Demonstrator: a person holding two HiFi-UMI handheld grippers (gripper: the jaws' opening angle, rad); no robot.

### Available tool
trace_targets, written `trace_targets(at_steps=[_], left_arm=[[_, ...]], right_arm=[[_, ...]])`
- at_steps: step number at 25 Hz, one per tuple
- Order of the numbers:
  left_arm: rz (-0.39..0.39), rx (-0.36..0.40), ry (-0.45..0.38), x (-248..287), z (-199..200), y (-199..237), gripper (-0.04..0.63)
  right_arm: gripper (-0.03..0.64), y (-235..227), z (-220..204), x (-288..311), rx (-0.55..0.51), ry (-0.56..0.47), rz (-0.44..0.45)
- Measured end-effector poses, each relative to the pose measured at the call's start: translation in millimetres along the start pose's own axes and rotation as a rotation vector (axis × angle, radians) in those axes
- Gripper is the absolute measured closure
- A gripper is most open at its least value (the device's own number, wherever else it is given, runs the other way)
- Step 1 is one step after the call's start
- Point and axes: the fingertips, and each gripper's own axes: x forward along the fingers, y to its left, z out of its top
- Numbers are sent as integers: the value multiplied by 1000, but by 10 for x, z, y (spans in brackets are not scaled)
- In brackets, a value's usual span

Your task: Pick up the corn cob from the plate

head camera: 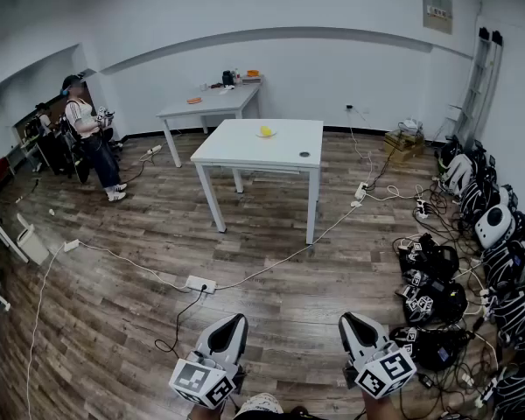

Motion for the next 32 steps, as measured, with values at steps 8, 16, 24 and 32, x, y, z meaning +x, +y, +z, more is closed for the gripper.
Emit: trace_targets(at_steps=[8, 16, 24, 32], left_arm=[[89, 5, 18, 306, -121, 456, 607], [-44, 116, 85, 1448, -233, 1220, 607], [-127, 167, 54, 2470, 172, 2349, 607], [-111, 128, 57, 3319, 264, 3330, 606]], right_arm=[[598, -326, 74, 493, -2, -16, 5], [598, -682, -145, 1615, 56, 59, -17], [598, -1080, 158, 3238, 32, -1, -68], [597, -1444, 123, 4532, 94, 7, -43]])
